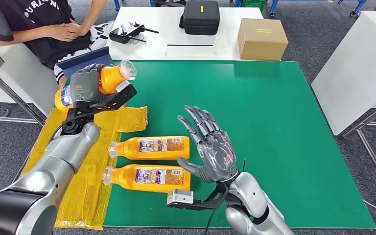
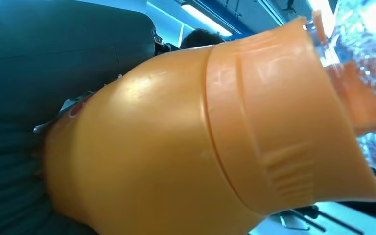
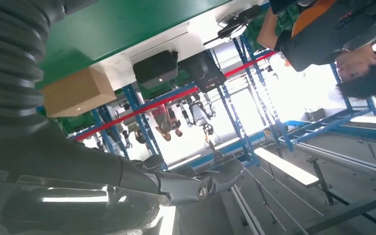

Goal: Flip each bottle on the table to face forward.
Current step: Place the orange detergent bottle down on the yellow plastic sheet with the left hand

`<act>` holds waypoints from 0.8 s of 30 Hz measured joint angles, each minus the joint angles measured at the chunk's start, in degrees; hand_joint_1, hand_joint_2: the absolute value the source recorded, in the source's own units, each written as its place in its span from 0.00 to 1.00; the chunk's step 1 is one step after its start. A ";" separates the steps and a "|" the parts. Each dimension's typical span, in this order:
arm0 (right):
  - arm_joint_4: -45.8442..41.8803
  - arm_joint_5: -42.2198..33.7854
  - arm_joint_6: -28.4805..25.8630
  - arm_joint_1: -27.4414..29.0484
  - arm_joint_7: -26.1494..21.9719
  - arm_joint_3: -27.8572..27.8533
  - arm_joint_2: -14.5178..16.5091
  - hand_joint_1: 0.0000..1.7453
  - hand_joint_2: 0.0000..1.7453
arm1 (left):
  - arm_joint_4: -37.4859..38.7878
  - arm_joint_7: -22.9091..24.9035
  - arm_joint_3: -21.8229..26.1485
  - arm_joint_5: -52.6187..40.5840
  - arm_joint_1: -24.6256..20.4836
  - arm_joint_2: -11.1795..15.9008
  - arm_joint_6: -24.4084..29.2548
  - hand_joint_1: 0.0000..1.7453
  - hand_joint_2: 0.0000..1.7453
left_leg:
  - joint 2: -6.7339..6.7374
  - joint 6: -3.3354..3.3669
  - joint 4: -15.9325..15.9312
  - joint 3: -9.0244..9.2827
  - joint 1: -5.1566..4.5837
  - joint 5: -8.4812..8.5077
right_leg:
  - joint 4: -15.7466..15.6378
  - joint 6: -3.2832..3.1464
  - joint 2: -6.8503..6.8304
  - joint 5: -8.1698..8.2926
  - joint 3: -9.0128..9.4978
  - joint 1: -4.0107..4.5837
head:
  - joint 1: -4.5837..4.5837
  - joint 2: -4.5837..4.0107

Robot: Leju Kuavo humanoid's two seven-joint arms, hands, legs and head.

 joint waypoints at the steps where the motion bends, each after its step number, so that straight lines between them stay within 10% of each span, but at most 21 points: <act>1: -0.25 0.10 0.01 0.05 0.10 0.01 -0.28 0.00 1.00 | 0.57 0.36 -0.15 -0.44 -0.27 -0.01 -0.27 0.50 1.00 | 0.00 0.00 0.00 0.00 0.00 0.00 | 0.00 0.00 0.00 0.00 0.00 0.00 | 0.00 0.00; 3: -0.60 0.21 -0.01 0.23 0.18 0.01 -0.88 0.00 1.00 | 1.57 0.57 -0.24 -0.58 -0.61 -0.04 -0.88 0.04 1.00 | 0.00 0.00 0.00 0.00 0.00 0.00 | 0.00 0.00 0.00 0.00 0.00 0.00 | 0.00 0.00; 4: -0.69 0.22 -0.02 0.35 0.18 0.02 -1.18 0.00 1.00 | 2.05 0.62 -0.24 -0.59 -0.74 -0.04 -1.14 0.00 1.00 | 0.00 0.00 0.00 0.00 0.00 0.00 | 0.00 0.00 0.00 0.00 0.00 0.00 | 0.00 0.00; 24: -0.79 2.75 4.60 0.53 3.04 0.73 -3.45 0.00 1.00 | 7.46 1.26 3.08 -1.31 -2.26 -0.01 -4.17 0.00 1.00 | 0.00 0.00 0.00 0.00 0.01 0.00 | 0.01 0.00 -0.01 0.00 0.01 -0.01 | -0.01 0.00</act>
